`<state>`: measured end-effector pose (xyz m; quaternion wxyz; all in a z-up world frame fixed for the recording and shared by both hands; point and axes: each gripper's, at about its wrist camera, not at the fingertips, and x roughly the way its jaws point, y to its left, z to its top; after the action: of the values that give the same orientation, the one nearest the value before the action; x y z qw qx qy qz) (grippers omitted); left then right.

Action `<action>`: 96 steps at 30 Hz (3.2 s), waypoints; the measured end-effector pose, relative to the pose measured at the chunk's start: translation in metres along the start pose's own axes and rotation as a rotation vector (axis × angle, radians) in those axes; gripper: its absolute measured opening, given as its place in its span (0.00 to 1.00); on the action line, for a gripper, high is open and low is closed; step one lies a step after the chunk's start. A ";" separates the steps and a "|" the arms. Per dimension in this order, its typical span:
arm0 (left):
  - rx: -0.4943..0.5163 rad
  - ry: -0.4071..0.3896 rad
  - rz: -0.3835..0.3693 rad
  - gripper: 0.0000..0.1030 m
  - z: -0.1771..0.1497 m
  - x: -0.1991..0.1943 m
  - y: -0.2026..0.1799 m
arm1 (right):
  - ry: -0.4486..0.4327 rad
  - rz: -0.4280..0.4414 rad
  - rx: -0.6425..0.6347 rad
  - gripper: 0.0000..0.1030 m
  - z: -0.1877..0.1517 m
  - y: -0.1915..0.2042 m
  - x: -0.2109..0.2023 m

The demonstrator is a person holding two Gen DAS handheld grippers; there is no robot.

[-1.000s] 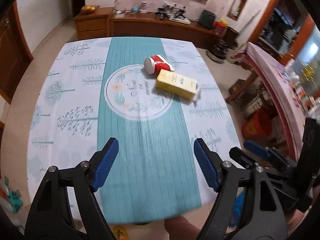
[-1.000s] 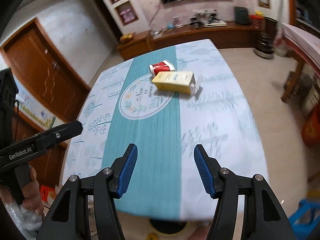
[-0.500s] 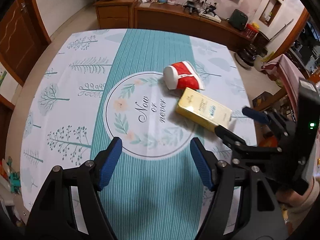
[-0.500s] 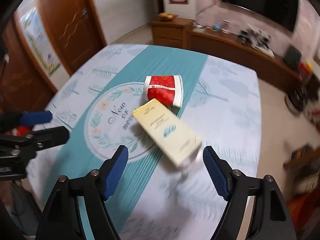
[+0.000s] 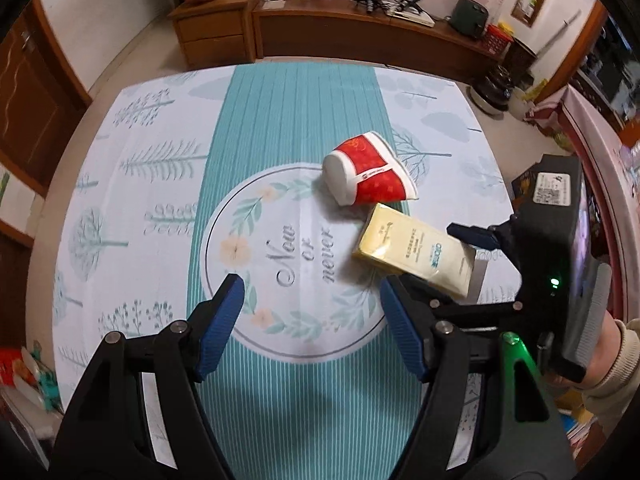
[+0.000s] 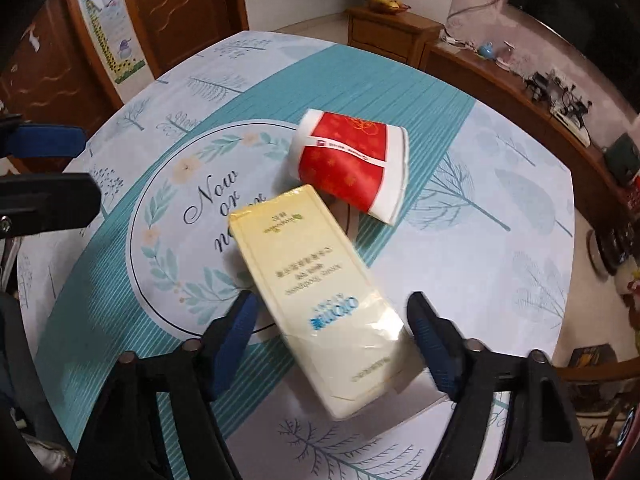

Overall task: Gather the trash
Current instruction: 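Grasp the red-white paper cup with the left tool while the right tool grasps the yellow toothpaste box, then carry the paper cup and toothpaste box over the bin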

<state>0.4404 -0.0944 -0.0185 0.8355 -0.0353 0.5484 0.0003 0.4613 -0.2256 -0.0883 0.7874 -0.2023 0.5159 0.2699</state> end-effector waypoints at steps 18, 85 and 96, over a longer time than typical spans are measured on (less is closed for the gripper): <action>0.215 0.106 -0.065 0.66 0.105 0.077 -0.051 | -0.092 0.080 0.538 0.54 -0.030 -0.098 -0.032; 0.195 0.249 -0.399 0.17 -0.118 0.021 -0.035 | -0.134 0.167 0.631 0.51 -0.145 0.050 -0.088; 0.257 0.138 -0.385 0.17 -0.222 -0.089 0.031 | -0.225 0.087 0.749 0.51 -0.199 0.166 -0.153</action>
<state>0.2001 -0.0728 -0.0266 0.7781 -0.0323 0.5831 -0.2313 0.1669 -0.2490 -0.0309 0.8463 0.1520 0.4971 0.1165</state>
